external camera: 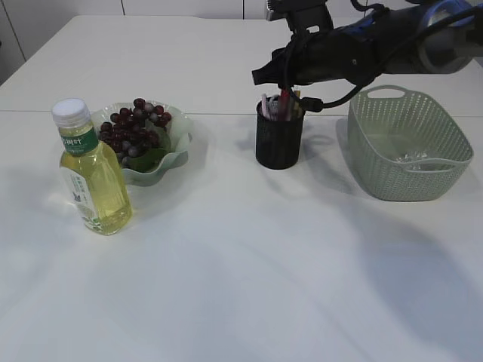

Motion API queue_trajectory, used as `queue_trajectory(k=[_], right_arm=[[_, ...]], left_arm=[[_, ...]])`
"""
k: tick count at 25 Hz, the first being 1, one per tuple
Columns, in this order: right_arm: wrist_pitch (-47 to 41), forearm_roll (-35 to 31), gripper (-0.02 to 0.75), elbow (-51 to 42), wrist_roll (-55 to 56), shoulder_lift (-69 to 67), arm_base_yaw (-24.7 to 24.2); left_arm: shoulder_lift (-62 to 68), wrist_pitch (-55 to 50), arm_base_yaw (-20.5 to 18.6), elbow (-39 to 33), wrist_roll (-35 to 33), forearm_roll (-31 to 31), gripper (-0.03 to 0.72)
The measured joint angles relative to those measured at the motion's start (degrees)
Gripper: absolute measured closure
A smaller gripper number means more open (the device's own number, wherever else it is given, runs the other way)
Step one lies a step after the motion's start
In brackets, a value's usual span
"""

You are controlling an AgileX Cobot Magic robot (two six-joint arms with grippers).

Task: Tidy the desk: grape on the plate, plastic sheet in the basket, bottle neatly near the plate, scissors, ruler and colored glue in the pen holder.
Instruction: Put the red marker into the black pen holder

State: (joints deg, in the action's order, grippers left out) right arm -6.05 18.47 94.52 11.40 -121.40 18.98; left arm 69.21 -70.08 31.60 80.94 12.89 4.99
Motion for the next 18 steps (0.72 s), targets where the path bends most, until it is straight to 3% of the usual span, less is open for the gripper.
queue_trajectory(k=[5,11,13,18], right_arm=[[-1.1,-0.65,0.381,0.0,0.0,0.0,0.0],[-9.48,-1.99,0.362,0.0,0.02,3.67,0.36],[-14.01,-4.23,0.361,0.0,0.24,6.88,0.48],[-27.93,-13.13,0.36,0.24,0.44,15.58,0.48]], left_arm=[[0.0,0.0,0.0,0.0,0.0,0.03,0.445],[0.0,0.0,0.0,0.0,0.0,0.03,0.44],[0.0,0.0,0.0,0.0,0.25,0.03,0.404],[0.0,0.5,0.0,0.0,0.99,0.03,0.232]])
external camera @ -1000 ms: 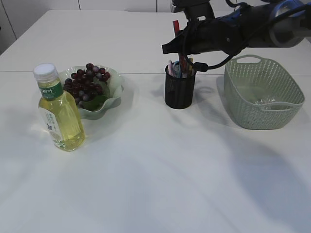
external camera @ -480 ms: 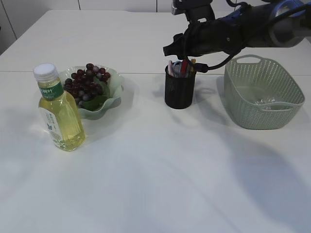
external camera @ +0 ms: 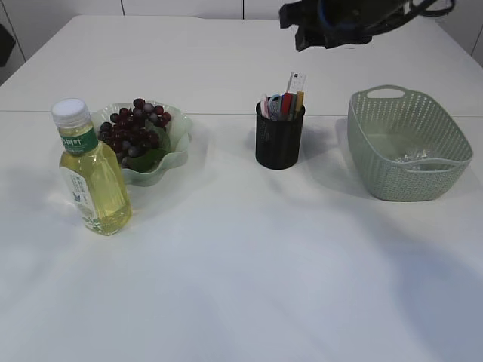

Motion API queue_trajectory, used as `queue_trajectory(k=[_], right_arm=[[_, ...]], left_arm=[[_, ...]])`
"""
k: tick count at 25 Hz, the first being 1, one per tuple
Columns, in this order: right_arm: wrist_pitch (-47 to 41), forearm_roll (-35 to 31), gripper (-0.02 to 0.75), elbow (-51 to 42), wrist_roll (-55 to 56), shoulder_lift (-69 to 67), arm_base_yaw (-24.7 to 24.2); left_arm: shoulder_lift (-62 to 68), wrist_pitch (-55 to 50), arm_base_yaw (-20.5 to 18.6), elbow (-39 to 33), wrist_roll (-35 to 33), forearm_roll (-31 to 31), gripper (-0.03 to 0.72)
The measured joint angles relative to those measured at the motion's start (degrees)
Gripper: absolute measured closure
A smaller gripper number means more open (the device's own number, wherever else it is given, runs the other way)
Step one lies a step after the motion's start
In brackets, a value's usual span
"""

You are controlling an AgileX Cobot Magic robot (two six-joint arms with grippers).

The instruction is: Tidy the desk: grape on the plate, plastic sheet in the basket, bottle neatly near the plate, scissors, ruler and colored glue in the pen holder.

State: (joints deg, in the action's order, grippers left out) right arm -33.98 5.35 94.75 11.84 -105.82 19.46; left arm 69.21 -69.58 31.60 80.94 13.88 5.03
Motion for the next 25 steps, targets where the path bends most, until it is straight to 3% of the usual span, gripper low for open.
queue_trajectory(k=[11,18,25], right_arm=[[-34.02,-1.94,0.36,0.0,-2.39,12.06,0.0],[-37.2,-2.15,0.36,-1.58,-5.46,17.85,0.0],[-36.16,-1.26,0.36,-12.5,-5.84,33.44,0.0]], left_arm=[[0.0,1.21,0.0,0.0,0.0,0.0,0.204],[0.0,0.5,0.0,0.0,0.04,-0.12,0.203],[0.0,0.03,0.0,0.0,-1.26,-5.81,0.204]])
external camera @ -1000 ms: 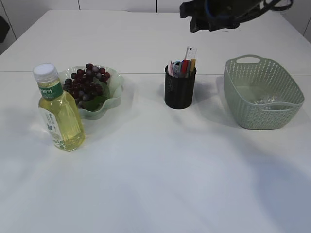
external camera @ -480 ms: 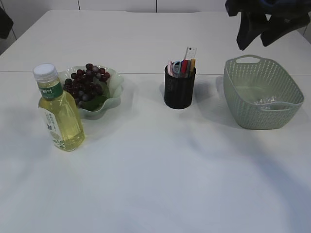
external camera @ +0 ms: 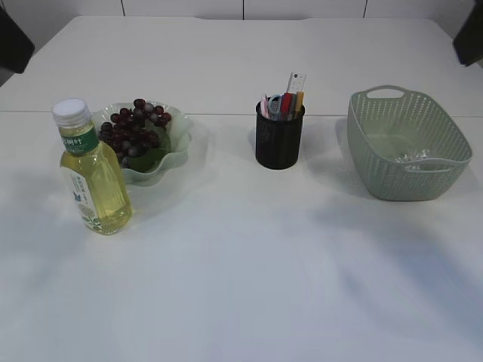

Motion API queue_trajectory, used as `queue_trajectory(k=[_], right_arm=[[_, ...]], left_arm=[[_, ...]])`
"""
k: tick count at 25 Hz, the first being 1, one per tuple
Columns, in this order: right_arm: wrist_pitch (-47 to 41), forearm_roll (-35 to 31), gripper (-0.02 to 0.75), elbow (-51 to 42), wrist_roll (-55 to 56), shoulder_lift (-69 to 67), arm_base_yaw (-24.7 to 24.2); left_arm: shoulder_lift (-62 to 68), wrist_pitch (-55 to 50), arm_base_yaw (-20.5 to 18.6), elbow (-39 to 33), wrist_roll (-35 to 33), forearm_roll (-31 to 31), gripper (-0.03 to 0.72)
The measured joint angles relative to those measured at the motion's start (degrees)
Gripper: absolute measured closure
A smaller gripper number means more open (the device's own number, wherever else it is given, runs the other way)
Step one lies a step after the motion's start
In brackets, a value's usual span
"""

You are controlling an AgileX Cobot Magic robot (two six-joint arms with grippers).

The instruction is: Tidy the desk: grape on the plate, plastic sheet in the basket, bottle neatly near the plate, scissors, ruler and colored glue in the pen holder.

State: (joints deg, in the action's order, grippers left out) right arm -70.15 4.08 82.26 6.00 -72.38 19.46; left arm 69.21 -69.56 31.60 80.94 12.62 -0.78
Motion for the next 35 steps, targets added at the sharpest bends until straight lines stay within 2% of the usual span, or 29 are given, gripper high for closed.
queue_trajectory(k=[5,10,13,16,21,26,30,35], right_arm=[[4.07,0.6,0.36,-8.8,0.0,13.16,0.0],[4.95,0.6,0.36,-15.17,0.0,24.88,0.0],[4.85,0.79,0.36,-17.89,-0.93,31.29,0.0],[4.29,1.05,0.36,-20.03,-2.39,36.38,0.0],[1.7,1.05,0.36,-21.81,-4.09,42.86,0.0],[0.05,1.13,0.36,-23.83,-6.0,47.86,0.0],[-0.22,1.77,0.36,-25.37,-6.41,52.48,0.0],[-1.04,2.84,0.36,-28.18,-6.54,55.93,0.0]], left_arm=[[-2.63,2.08,1.13,0.0,-0.36,-1.02,0.204],[-9.37,7.91,6.46,-0.81,-0.85,-1.12,0.204],[-14.04,12.24,10.07,-4.39,-0.99,0.11,0.204],[-19.2,14.2,11.59,-10.15,-1.03,2.59,0.204],[-29.96,14.09,11.87,-19.73,1.87,12.64,0.204],[-41.96,11.79,11.87,-27.16,3.4,15.52,0.204],[-51.72,4.6,11.76,-29.47,8.92,19.72,0.204],[-60.57,-2.77,6.76,-29.61,9.58,24.68,0.232]])
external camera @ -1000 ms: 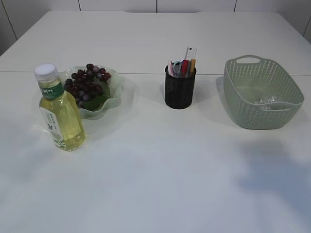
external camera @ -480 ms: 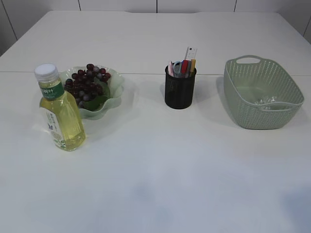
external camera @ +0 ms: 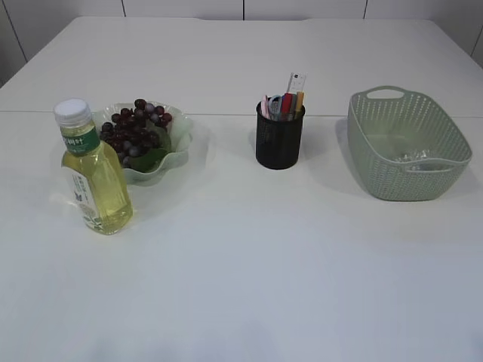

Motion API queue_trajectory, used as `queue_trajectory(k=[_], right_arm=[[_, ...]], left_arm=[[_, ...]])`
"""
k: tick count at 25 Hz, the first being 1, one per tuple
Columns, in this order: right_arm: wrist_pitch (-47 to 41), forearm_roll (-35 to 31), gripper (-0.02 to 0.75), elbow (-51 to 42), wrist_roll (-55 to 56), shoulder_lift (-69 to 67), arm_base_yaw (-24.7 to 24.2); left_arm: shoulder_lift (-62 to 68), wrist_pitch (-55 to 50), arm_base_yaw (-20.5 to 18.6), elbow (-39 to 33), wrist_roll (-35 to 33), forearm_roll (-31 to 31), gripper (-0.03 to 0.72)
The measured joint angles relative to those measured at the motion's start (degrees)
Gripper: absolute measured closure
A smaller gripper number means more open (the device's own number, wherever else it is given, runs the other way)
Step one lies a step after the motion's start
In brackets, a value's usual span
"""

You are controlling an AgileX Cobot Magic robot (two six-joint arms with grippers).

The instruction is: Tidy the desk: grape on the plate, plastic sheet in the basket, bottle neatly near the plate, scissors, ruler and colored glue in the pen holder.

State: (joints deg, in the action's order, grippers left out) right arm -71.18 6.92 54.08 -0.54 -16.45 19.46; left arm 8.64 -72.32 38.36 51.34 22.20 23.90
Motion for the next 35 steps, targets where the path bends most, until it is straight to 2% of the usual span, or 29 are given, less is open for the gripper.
queue_trajectory(k=[2,5,9,15,18,22,27,31,35], right_arm=[[-0.09,0.25,0.36,-1.57,0.0,0.72,0.0],[-0.09,1.0,0.36,-3.5,0.0,1.61,0.0],[1.46,1.89,0.36,-6.28,-0.14,4.15,0.11],[2.0,1.62,0.36,-10.99,-0.14,11.2,0.11],[2.0,1.25,0.36,-13.36,-0.14,15.36,0.11],[0.52,1.13,0.36,-17.13,0.18,17.54,0.11],[0.6,1.13,0.364,-19.61,0.54,17.54,0.11],[4.71,-0.44,0.391,-23.22,0.54,17.54,0.11],[4.71,-0.96,0.406,-25.29,0.54,17.54,0.11]], left_arm=[[-3.16,-0.56,-2.59,0.0,-2.3,-0.25,0.249],[-7.9,-0.99,-6.63,0.0,-5.91,-4.24,0.265],[-8.01,-1.25,-13.05,-0.9,-11.71,-14.19,0.282],[-8.01,-0.6,-24.93,-9.69,-24.91,-30.86,0.285],[-8.01,1.81,-29.3,-13.37,-30.09,-35.84,0.285],[-8.01,3.5,-31.62,-16.91,-33.7,-37.13,0.286],[-8.01,6.16,-31.76,-20.24,-35.62,-37.27,0.293],[-8.01,7.25,-31.76,-20.62,-36.04,-37.27,0.293],[-8.01,7.36,-31.76,-20.62,-36.12,-37.27,0.305]])
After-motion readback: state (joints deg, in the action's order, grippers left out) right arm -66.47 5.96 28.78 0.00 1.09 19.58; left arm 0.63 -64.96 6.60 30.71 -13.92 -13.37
